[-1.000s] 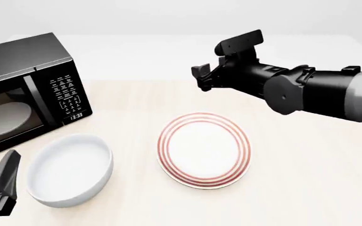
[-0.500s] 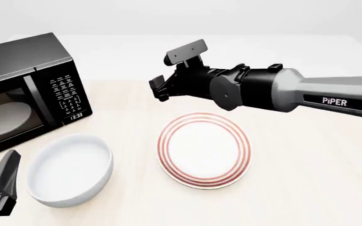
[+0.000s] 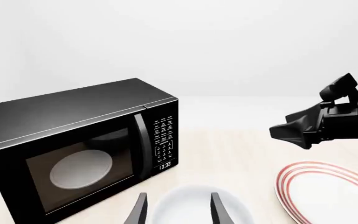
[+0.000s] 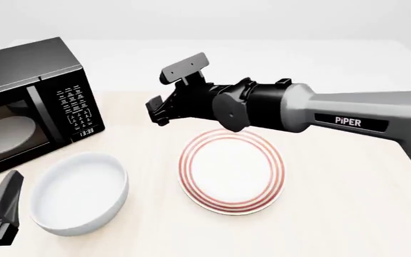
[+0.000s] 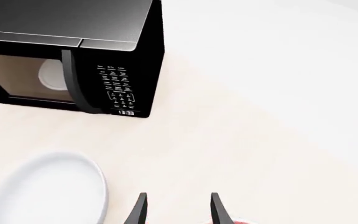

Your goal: Put the white bowl to the right of the plate.

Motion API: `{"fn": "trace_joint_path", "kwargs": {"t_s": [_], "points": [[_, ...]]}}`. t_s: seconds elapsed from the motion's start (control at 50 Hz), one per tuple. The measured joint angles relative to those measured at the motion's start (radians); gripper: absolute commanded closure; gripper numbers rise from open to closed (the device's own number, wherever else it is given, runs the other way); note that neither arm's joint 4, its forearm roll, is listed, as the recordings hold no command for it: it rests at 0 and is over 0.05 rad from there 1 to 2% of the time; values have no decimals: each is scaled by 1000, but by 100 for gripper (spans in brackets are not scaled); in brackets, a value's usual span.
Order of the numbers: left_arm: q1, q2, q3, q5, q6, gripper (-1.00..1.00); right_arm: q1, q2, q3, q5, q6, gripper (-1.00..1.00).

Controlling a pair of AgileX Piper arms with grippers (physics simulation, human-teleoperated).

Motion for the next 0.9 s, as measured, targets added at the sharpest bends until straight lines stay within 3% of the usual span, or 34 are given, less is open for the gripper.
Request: {"fn": "trace_joint_path", "kwargs": {"t_s": [0.9], "points": [[0,0,0,0,0,-100,123,147,-153,90,46,-100]]}}
